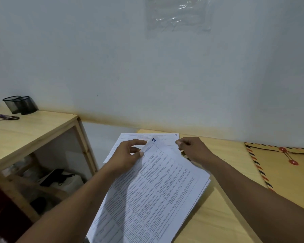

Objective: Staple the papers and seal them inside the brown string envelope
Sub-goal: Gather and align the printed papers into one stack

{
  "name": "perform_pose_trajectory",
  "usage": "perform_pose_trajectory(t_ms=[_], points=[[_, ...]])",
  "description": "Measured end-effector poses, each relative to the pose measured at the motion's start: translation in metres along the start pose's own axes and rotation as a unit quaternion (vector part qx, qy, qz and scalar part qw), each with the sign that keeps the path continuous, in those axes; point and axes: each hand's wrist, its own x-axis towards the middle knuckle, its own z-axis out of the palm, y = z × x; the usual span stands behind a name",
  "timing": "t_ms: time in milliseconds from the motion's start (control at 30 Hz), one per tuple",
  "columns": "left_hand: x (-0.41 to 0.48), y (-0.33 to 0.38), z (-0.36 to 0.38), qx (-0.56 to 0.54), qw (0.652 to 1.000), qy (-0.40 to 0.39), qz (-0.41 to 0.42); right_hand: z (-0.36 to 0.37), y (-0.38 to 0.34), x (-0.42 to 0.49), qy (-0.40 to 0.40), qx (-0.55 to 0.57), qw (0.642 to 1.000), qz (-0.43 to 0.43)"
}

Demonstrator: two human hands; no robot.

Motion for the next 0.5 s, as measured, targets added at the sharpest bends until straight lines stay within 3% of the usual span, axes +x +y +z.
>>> perform_pose_trajectory(t_ms=[100,233,500], points=[[0.003,-0.009,-0.011,0.001,1.0,-0.003,-0.004,0.009,0.013,0.019,0.009,-0.131,0.991,0.016],[0.011,-0.016,-0.018,0.043,0.999,-0.003,-0.003,0.026,0.031,0.027,0.031,-0.337,0.941,0.015],[0.02,-0.012,-0.021,0.076,0.996,-0.037,0.011,0.002,0.043,0.016,-0.04,-0.344,0.936,-0.054]])
